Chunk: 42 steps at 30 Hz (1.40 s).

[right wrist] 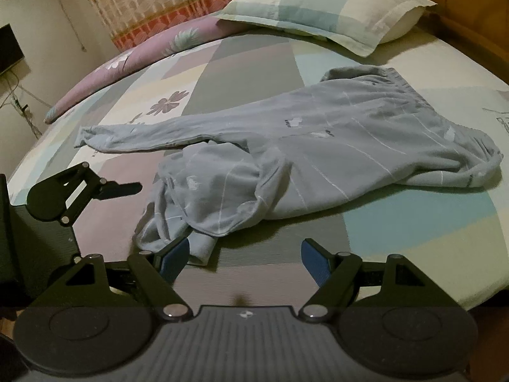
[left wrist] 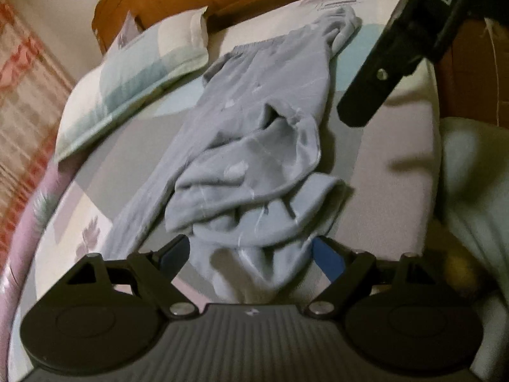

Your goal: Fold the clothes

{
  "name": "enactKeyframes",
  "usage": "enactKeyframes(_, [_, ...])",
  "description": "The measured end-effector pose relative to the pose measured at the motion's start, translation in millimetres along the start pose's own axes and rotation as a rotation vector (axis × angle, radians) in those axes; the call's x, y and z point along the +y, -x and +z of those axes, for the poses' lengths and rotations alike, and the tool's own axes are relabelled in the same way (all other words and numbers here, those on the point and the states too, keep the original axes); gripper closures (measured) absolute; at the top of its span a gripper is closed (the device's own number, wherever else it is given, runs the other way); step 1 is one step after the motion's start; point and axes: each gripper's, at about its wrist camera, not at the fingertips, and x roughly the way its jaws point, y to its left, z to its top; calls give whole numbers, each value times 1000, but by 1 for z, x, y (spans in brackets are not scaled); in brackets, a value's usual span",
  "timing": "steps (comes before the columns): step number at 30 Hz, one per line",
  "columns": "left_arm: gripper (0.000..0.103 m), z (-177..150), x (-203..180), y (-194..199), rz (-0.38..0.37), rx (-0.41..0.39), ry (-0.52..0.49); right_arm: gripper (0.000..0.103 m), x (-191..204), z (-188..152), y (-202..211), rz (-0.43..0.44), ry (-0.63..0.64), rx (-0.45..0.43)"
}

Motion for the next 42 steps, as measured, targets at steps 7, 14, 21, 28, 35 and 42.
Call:
enactKeyframes(7, [16, -1, 34, -4, 58, 17, 166, 22, -9, -1, 2, 0, -19, -5])
enactKeyframes(14, [16, -36, 95, -12, 183, 118, 313, 22, -5, 0, -5, 10, -13, 14])
enactKeyframes(21, [19, -58, 123, 3, 179, 126, 395, 22, 7, 2, -11, 27, 14, 33])
enactKeyframes(28, [19, -51, 100, 33, -30, 15, 427, 22, 18, 2, -21, 45, 37, 55])
enactKeyframes(35, [69, -37, 67, -13, -134, 58, 472, 22, 20, 1, -18, 41, 41, 52])
enactKeyframes(42, [97, -35, 76, -1, -145, -5, 536, 22, 13, -1, -9, 18, 20, 39])
